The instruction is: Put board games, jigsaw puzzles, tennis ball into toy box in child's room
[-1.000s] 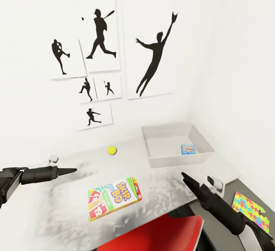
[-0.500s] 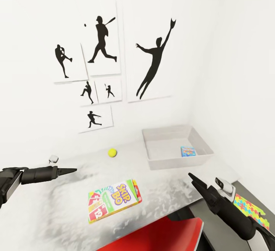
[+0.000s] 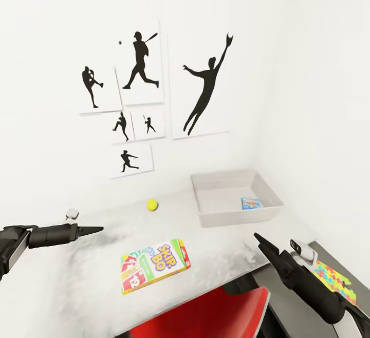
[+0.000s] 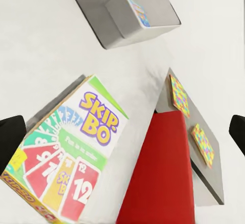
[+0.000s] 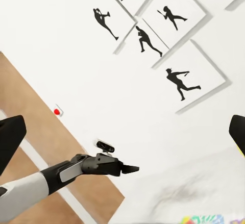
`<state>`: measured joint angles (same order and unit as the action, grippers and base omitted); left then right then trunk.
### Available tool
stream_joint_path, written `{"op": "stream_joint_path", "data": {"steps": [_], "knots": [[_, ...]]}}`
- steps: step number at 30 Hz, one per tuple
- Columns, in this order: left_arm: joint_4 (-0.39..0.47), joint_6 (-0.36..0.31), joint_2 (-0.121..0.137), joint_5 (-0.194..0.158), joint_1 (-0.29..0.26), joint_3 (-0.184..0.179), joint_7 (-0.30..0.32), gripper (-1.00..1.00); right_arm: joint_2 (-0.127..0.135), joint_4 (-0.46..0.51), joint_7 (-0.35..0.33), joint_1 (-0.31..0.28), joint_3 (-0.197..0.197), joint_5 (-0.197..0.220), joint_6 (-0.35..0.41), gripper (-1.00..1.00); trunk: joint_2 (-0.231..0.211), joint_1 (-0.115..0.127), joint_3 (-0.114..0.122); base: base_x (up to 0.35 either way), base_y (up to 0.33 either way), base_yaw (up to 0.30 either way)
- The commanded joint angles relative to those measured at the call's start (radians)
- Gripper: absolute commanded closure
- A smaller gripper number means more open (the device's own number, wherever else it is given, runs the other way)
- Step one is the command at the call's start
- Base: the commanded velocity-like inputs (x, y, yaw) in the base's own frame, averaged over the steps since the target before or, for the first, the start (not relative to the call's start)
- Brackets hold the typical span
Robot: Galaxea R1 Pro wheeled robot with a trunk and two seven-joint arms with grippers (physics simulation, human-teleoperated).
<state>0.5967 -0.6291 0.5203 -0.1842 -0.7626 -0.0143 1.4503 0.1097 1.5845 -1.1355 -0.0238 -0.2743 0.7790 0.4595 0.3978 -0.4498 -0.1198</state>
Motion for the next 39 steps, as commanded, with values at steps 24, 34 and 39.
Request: {"op": "stream_joint_path", "data": {"steps": [24, 34, 39], "knots": [[0.0, -0.011, 0.001, -0.003, -0.001, -0.001, 0.004, -1.0, 0.0, -0.009, 0.007, -0.001, 0.0, -0.006, 0.007, -1.0, 0.002, 0.0, 0.015, -0.089, 0.0, 0.0], [0.0, -0.011, 0.001, -0.003, -0.001, -0.002, 0.003, -1.0, -0.001, -0.015, 0.008, -0.001, 0.0, -0.009, 0.007, -1.0, 0.002, 0.0, 0.015, 0.0, 0.0, 0.0], [0.0, -0.011, 0.0, -0.003, -0.001, -0.002, 0.002, -1.0, -0.001, -0.016, 0.008, -0.001, -0.001, -0.009, 0.007, -1.0, 0.002, 0.0, 0.015, 0.0, 0.0, 0.0]]}}
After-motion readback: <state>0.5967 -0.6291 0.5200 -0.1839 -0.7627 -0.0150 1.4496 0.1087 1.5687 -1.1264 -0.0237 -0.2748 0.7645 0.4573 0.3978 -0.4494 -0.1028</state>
